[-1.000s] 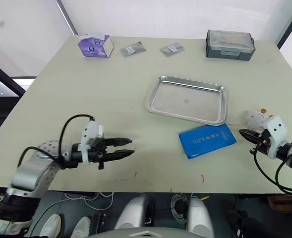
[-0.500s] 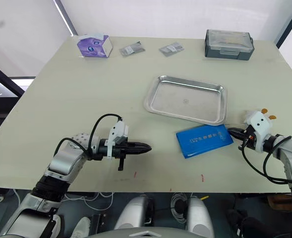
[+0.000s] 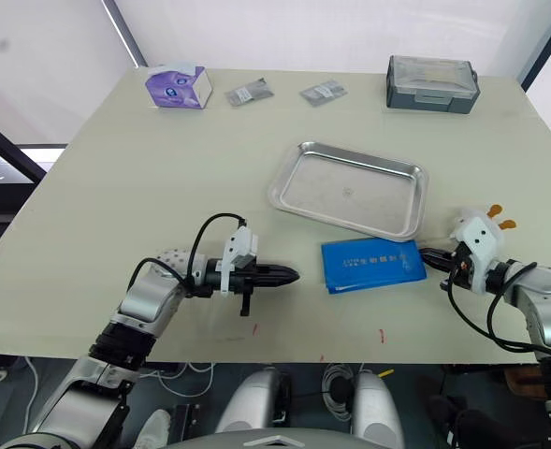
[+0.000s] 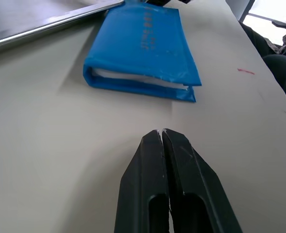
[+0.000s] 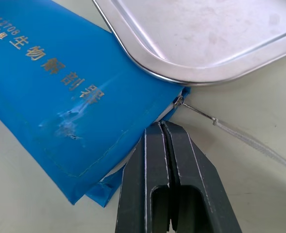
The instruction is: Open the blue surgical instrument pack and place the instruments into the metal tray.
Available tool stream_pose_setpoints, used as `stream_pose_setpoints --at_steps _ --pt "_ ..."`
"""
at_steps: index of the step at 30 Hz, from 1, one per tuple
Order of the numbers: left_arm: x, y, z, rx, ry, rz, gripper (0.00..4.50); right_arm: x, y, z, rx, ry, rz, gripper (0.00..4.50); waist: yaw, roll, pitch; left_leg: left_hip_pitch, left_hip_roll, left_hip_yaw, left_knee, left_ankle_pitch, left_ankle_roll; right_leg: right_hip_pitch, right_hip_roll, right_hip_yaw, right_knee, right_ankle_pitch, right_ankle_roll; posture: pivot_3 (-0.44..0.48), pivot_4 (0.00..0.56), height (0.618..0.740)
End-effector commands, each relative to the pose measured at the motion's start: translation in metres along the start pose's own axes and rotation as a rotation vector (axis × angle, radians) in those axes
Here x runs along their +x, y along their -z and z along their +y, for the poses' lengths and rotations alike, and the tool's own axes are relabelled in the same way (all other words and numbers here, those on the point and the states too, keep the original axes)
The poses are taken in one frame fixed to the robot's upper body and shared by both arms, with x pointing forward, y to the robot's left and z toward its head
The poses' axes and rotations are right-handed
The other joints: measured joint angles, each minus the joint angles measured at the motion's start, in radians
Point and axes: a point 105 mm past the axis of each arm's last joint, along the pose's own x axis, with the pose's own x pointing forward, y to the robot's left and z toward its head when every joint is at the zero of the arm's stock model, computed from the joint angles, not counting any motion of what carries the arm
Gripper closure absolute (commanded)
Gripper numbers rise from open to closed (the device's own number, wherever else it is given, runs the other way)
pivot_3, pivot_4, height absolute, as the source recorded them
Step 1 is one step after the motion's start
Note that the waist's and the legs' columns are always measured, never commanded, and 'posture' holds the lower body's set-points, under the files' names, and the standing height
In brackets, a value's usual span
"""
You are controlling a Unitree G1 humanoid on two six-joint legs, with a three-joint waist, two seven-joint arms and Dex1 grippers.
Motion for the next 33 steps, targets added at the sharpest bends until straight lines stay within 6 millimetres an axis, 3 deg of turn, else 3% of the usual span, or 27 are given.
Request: stream_pose_setpoints --at_steps 1,20,33 --pt "0.003 -0.007 0.006 0.043 -0.011 -0.010 4.37 0.002 -0.006 0.003 0.004 -0.031 -0.044 4.50 0.000 0.000 0.000 0.000 0.000 0.000 0.000 0.000 0.000 0.000 0.000 0.000 0.000 0.000 0.000 0.000 0.150 0.727" --pt "0.028 -0.021 0.012 0.058 0.006 -0.064 4.37 0.009 -0.006 0.038 0.035 -0.148 -0.074 4.50 0.000 0.000 0.000 0.000 0.000 -0.001 0.001 0.000 0.000 0.000 0.000 0.000 0.000 0.000 0.000 0.000 0.150 0.727" --pt "0.022 -0.011 -0.009 0.029 0.093 -0.022 4.37 0.005 0.000 0.065 0.073 -0.225 -0.071 4.50 0.001 0.000 0.000 -0.001 0.000 -0.002 0.001 0.000 0.000 0.000 0.000 -0.001 0.000 0.000 0.000 0.000 0.150 0.727"
